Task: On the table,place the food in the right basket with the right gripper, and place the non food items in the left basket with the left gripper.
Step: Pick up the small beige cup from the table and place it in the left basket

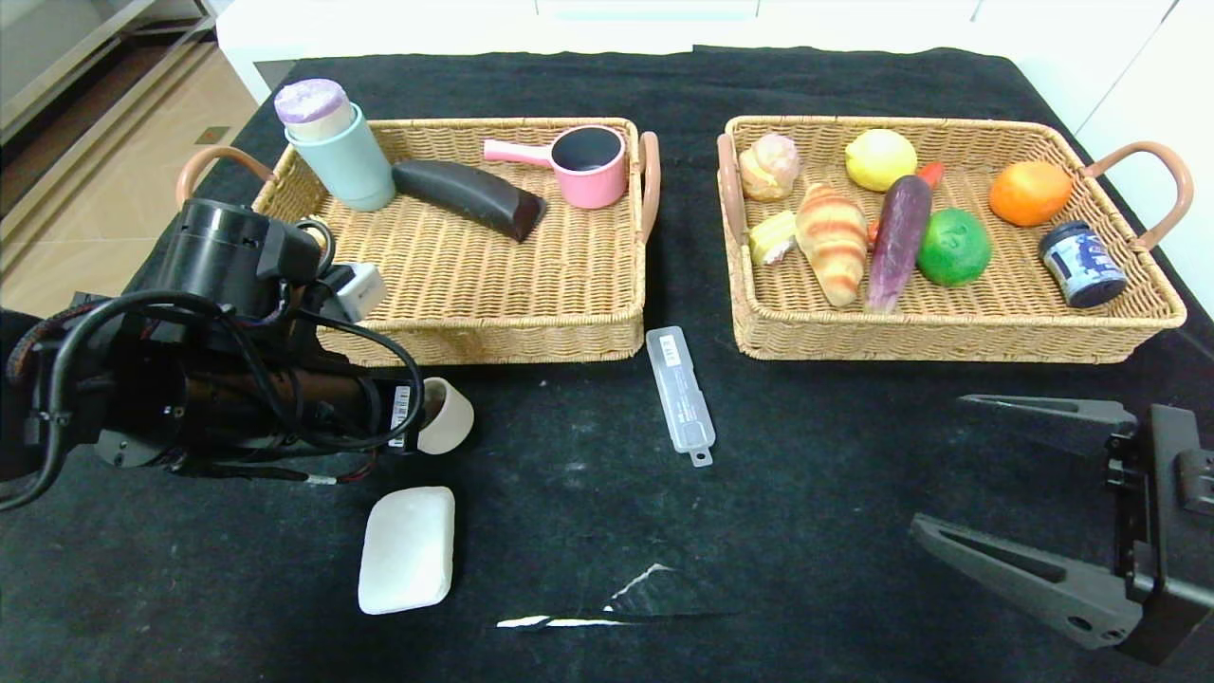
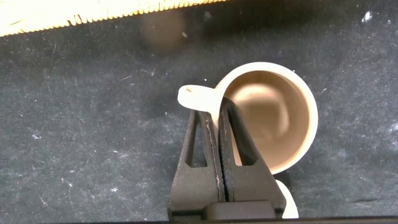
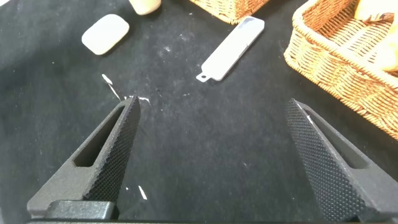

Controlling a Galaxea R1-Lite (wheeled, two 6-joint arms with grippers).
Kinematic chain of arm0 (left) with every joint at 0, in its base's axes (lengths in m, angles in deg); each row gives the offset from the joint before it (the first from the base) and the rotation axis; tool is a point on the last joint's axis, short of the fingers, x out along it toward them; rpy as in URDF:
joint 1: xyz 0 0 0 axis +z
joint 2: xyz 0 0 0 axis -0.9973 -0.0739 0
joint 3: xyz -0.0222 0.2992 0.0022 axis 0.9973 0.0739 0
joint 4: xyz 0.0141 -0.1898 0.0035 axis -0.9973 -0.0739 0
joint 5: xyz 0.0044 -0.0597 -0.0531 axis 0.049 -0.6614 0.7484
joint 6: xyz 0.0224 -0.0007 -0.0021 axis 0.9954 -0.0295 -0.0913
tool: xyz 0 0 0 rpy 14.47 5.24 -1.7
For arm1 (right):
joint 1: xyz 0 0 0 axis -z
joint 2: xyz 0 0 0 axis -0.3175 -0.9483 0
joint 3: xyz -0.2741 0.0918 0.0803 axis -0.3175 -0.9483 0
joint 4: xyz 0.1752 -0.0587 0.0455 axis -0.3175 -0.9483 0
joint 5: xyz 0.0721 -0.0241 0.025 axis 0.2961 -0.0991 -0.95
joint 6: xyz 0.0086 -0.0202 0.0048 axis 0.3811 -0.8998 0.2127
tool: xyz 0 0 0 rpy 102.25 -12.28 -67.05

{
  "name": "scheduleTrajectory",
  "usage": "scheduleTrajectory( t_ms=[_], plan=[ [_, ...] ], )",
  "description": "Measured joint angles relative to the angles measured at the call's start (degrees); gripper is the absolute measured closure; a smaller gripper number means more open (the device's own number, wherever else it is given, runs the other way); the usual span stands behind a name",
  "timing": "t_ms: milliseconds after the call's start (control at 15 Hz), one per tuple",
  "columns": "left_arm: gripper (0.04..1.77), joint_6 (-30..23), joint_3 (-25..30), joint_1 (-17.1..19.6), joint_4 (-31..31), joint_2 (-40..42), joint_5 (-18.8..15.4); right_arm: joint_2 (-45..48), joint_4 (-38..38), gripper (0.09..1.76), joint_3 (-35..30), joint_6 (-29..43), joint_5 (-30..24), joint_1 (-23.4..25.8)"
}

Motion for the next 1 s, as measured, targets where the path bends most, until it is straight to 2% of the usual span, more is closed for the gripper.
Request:
scheduleTrajectory(
  t_ms=[733,1000],
  plan=[
    [1.70,0.38,0.11,-0.11,0.00,3.61,-0.74,-0.27,-0.06,0.14,0.00,-0.07,0.02,-0.01],
    [1.70,0.57,1.05,-2.06,-0.11,8.16,-4.55,-0.27,0.00,0.14,0.00,-0.07,0.00,-0.09]
  ],
)
